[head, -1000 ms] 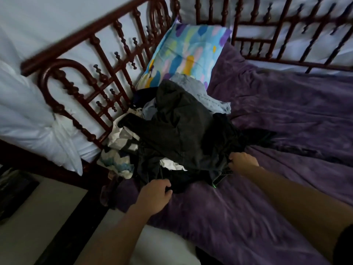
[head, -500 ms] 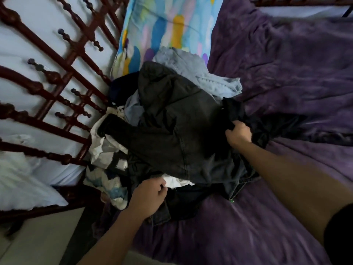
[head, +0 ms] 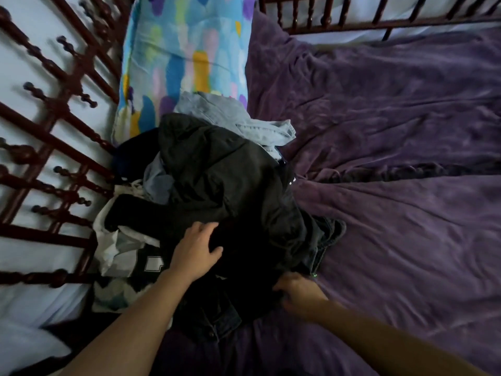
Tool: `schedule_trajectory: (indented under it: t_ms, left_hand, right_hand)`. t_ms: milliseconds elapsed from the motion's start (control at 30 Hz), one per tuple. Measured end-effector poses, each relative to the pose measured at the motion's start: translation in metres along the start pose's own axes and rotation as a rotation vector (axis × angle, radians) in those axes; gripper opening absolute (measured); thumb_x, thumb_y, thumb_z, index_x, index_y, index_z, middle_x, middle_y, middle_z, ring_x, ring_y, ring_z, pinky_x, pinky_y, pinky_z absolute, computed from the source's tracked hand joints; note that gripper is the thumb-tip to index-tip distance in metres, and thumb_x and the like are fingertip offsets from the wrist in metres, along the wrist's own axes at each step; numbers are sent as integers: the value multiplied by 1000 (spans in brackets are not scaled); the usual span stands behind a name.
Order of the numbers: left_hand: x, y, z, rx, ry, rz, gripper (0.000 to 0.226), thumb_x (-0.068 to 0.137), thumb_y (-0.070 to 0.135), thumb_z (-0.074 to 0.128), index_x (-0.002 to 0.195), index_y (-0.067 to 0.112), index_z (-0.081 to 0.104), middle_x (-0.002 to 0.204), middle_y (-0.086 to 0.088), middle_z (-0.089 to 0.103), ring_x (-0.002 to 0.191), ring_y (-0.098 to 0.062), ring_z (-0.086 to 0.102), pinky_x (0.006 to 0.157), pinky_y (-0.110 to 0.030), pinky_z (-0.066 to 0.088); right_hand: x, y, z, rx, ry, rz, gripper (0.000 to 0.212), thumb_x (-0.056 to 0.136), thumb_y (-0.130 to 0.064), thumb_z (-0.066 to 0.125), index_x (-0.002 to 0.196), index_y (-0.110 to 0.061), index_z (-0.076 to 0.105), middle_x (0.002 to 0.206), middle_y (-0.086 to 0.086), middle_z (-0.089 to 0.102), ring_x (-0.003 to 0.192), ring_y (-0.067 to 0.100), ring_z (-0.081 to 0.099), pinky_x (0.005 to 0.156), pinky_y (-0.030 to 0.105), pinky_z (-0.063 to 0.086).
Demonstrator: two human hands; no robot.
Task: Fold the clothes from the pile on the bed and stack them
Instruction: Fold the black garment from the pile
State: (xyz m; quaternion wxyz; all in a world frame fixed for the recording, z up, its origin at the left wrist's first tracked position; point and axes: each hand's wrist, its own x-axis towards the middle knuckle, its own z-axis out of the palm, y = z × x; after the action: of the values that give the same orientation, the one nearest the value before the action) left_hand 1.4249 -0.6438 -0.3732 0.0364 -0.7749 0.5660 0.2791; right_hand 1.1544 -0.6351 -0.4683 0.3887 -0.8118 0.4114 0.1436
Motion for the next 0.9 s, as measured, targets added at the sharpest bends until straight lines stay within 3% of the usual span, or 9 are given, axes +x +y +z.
schedule_trajectory:
  t_ms: [67, 133, 200, 233, 333, 533, 767, 833, 900]
  left_hand:
    - [7, 6, 18, 65, -48, 105, 79, 84, 51, 63, 149, 31, 23, 149, -3, 29, 135, -24, 31, 104, -40, 38]
    - [10, 9, 45, 115, -223, 101, 88, 81, 53, 64, 150, 34, 13, 149, -2, 32, 135, -26, 34, 106, -44, 35]
    - [4, 9, 74, 88, -372, 72, 71, 84, 41, 65, 144, 30, 28, 134, -1, 51, 121, -26, 49, 100, -43, 38]
    - [-1, 6, 84, 55, -388, 75, 50, 87, 34, 63, 132, 26, 43, 122, -1, 59, 111, -24, 56, 93, -40, 42]
    - [-17, -14, 87, 5, -254, 137, 7, 88, 19, 57, 94, 16, 60, 89, -2, 66, 86, -24, 65, 69, -33, 49]
    - [-1, -71, -6, -126, 261, 14, 22, 87, 15, 62, 108, 11, 66, 103, -13, 67, 99, -35, 62, 79, -42, 52]
    - [11, -81, -95, -119, 715, 73, 8, 87, 7, 58, 94, 6, 57, 87, -16, 59, 80, -36, 58, 59, -40, 44]
    - [5, -87, -97, -123, 736, 35, 13, 86, 10, 60, 98, 8, 56, 88, -16, 60, 79, -35, 58, 59, -38, 45]
    - [-1, -98, -86, -142, 655, 7, 14, 85, 14, 63, 97, 10, 57, 89, -14, 61, 82, -34, 59, 62, -38, 46]
  right_hand:
    - [2, 11, -2, 127, 264, 207, 52, 81, -28, 58, 133, -23, 49, 130, 3, 47, 123, 26, 47, 90, 35, 46]
    - [15, 19, -15, 270, 414, 394, 82, 75, -31, 69, 147, -24, 28, 143, 7, 35, 128, 31, 41, 92, 42, 47]
    - [31, 21, -29, 458, 399, 511, 93, 72, -25, 75, 149, -28, 24, 147, 9, 33, 128, 31, 42, 96, 44, 46]
    - [39, 19, -34, 538, 361, 503, 79, 74, -20, 74, 144, -26, 38, 138, 10, 44, 121, 30, 49, 96, 43, 47]
    - [43, -4, -35, 520, 306, 406, 32, 76, -7, 64, 107, -15, 69, 102, 9, 67, 99, 27, 63, 85, 32, 50]
    - [17, -57, -74, 597, 639, 315, 20, 76, -26, 75, 95, -20, 70, 89, -3, 70, 87, 18, 66, 77, 33, 52]
    - [41, -113, -195, 443, 1065, 76, 23, 75, -41, 74, 92, -30, 64, 88, -11, 68, 84, 13, 63, 74, 31, 47]
    - [48, -116, -195, 356, 1073, 89, 29, 74, -46, 72, 92, -30, 58, 88, -7, 69, 82, 17, 63, 69, 33, 44]
    - [56, -107, -179, 237, 913, 196, 29, 75, -46, 72, 94, -28, 59, 90, -1, 70, 86, 24, 63, 68, 33, 41]
